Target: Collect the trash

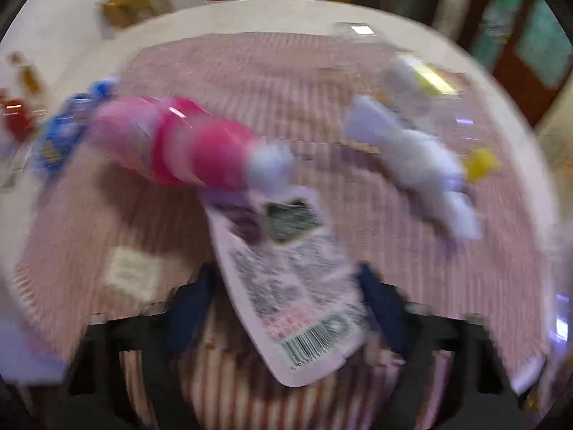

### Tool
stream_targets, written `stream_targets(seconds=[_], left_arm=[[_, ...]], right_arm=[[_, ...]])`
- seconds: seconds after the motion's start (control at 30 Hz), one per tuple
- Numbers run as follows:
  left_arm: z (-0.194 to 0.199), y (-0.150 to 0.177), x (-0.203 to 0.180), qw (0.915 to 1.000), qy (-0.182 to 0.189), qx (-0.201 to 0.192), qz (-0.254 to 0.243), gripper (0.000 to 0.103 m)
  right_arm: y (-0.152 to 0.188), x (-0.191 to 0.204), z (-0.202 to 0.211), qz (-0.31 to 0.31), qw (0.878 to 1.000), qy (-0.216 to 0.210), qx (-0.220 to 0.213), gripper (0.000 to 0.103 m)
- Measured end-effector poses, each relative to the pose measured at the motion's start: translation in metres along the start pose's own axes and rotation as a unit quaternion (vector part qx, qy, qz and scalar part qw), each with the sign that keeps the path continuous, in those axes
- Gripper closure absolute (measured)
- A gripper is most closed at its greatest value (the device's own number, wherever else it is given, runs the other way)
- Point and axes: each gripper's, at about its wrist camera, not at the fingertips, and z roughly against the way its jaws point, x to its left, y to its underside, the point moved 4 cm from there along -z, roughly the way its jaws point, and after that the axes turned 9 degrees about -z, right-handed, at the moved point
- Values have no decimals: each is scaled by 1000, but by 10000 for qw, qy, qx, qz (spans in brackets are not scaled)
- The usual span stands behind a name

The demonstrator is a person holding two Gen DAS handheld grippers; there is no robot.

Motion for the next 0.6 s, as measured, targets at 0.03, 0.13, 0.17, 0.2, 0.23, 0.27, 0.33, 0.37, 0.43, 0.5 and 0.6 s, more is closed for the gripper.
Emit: stream_targets(seconds=[0.03, 0.13, 0.17, 0.2, 0.23, 0.27, 0.33, 0.37, 0.43, 0.5, 0.6], left_arm=[[2, 0, 2, 9999, 81, -56, -55, 56], [5, 0, 13, 9976, 678, -71, -123, 67], [6, 1, 17, 9962, 865, -102, -62, 70], [6, 1, 23, 9942, 1066, -135, -24, 74], [8, 2, 26, 9927, 1192, -166, -25, 80], [12, 3, 31, 9911, 1310, -241, -21, 82], [21, 5, 41, 9888, 1441, -398, -32, 83], [27, 6, 49, 9880, 1472, -475, -27, 83], [37, 7, 61, 9858, 1564, -608, 30, 83], [44, 7, 71, 9853, 1548, -720, 9, 83], [52, 16, 85, 9846, 1579, -754, 44, 84]], right_arm=[[0, -1, 2, -17, 10000, -21, -4, 95], [-1, -4, 9, -37, 9999, -69, -79, 94], [-1, -5, 12, -36, 9999, -69, -112, 94], [-1, -6, 14, -42, 9999, -63, -144, 94], [1, -7, 15, -44, 9999, -56, -150, 94], [2, -7, 16, -49, 9999, -42, -157, 94], [3, -7, 16, -47, 9999, -2, -167, 94], [4, -6, 15, -34, 9999, 15, -163, 94], [5, -3, 13, 8, 9999, 39, -145, 94], [7, 2, 8, 58, 9999, 60, -98, 94], [11, 7, -1, 114, 9999, 81, 5, 94]])
